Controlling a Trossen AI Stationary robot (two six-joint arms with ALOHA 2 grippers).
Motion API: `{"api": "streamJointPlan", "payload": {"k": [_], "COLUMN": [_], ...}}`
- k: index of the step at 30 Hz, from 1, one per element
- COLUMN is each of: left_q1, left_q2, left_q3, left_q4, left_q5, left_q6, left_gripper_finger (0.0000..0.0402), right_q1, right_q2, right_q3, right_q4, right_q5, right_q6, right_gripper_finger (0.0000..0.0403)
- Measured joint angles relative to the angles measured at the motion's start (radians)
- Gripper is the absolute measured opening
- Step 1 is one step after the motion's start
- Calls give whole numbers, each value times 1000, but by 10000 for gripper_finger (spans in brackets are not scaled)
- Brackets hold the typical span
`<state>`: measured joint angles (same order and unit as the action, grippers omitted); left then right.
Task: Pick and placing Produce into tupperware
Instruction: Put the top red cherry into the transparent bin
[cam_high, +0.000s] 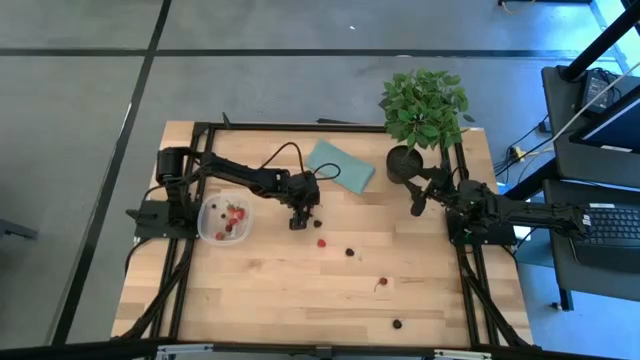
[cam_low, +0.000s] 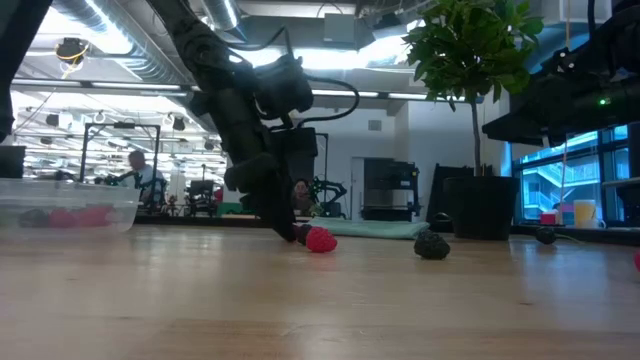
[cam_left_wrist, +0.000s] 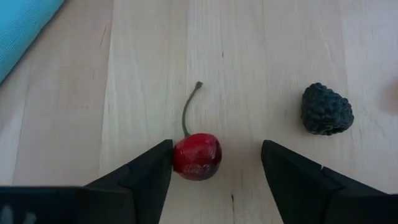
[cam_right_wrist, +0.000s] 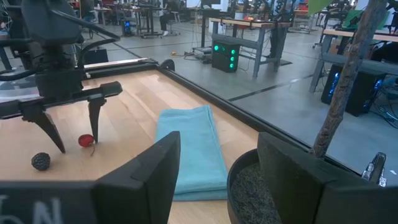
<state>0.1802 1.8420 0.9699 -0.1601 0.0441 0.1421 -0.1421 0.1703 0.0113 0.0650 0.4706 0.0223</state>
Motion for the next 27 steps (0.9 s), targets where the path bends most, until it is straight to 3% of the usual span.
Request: {"api": "streamJointPlan", "payload": {"k": [11,27], "left_q1": [-1,-6], "left_q2": [0,2], "left_q3": [0,0], "left_q4": [0,16], "left_q5": [-20,-43], "left_q6": [-2,-28], "left_gripper_finger": [196,191], "right_q1": [0,0], "right_q2": [0,0], "right_q3": [0,0], "right_q4": [0,0], "right_q5": [0,0], "right_q6": [0,1], "right_gripper_finger": [217,217]}}
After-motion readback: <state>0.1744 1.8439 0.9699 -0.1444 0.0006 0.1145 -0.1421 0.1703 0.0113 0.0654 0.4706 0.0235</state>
